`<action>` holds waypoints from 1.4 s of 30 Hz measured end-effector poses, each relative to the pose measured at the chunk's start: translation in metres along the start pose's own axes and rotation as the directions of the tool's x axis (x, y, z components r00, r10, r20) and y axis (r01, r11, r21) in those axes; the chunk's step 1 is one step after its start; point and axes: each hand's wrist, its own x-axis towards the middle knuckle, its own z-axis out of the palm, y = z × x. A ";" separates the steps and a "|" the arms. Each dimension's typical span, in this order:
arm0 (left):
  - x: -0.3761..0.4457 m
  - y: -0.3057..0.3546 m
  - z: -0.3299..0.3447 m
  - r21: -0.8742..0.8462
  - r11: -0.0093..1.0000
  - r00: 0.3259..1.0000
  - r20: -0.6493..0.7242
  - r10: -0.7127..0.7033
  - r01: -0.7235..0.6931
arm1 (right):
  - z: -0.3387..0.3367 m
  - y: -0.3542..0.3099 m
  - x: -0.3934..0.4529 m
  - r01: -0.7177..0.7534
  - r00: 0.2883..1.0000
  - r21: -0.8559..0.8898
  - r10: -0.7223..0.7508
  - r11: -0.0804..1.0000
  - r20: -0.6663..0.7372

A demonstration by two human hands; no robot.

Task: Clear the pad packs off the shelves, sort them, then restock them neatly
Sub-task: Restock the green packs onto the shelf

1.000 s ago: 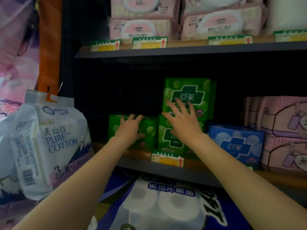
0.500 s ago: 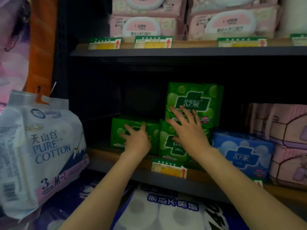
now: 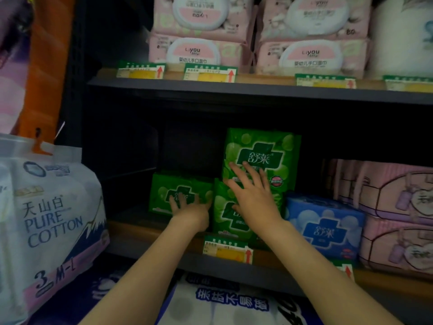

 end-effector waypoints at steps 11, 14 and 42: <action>-0.038 -0.035 -0.012 -0.138 0.989 0.963 -0.270 0.016 -0.055 | -0.025 -0.008 -0.002 0.000 0.976 0.063 -0.013 0.998 0.216; -0.097 -0.041 0.018 -0.163 0.941 0.672 -0.736 0.085 -0.298 | -0.044 -0.022 -0.019 -0.057 0.967 0.187 0.007 0.981 0.256; -0.338 -0.129 0.403 -0.098 0.981 0.796 0.574 0.192 -0.166 | -0.008 -0.331 -0.424 -0.559 0.220 0.575 -0.561 0.598 0.798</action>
